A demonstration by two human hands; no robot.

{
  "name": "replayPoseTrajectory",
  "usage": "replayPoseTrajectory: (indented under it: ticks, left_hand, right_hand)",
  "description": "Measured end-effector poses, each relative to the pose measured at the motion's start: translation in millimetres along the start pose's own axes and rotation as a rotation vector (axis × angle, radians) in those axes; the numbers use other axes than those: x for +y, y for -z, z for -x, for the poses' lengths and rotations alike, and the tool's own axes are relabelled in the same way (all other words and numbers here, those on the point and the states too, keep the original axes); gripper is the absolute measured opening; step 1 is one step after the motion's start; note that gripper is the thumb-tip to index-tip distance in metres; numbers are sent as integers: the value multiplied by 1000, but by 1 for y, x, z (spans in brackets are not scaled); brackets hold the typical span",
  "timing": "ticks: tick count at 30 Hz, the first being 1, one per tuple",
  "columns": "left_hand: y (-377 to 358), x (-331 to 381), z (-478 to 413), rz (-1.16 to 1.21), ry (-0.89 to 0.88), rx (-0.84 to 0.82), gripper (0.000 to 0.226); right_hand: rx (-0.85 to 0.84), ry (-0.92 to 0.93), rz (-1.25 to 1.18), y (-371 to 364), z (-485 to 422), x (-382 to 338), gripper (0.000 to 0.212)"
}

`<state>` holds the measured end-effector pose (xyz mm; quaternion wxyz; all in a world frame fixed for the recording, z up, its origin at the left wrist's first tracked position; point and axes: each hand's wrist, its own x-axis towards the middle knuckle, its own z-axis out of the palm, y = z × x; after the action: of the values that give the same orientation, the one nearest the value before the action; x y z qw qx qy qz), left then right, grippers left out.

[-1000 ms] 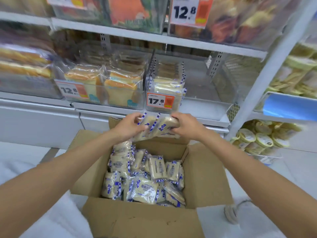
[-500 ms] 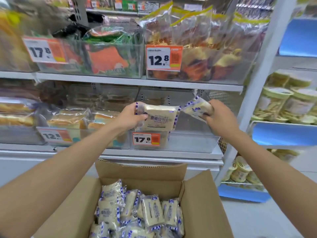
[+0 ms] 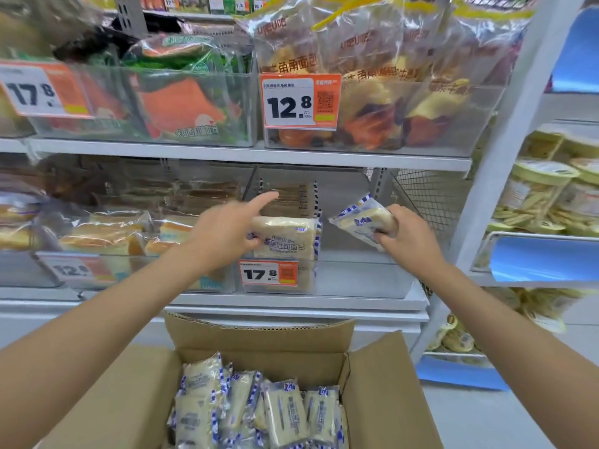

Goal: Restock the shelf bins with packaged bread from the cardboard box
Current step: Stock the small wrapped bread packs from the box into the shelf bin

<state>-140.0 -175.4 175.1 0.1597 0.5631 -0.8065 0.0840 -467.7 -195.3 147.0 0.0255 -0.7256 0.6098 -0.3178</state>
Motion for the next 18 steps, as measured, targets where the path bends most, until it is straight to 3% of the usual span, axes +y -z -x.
replayPoseTrajectory:
  ticks: [1, 3, 6, 8, 11, 16, 18]
  left_hand:
    - [3, 5, -4, -172, -95, 44, 90]
    - [4, 28, -7, -278, -208, -1, 91]
    - [-23, 65, -1, -217, -224, -128, 86]
    - [-35, 63, 2, -205, -247, -90, 81]
    - [-34, 26, 1, 30, -150, -73, 74]
    - [-53, 39, 21, -182, -237, -144, 95]
    - [-48, 32, 16, -117, -171, -195, 97]
  right_hand:
    - [-1, -5, -3, -1, 1, 0, 23]
    - [4, -21, -24, -3, 1, -1, 24]
    - [-3, -47, -50, -8, 1, -6, 25]
    - [-18, -81, -53, -12, 1, -8, 22]
    - [-46, -100, -38, -18, 1, -5, 24]
    - [-123, -131, -63, -25, 1, 0, 26]
    - [-145, -150, -67, -25, 0, -1, 28]
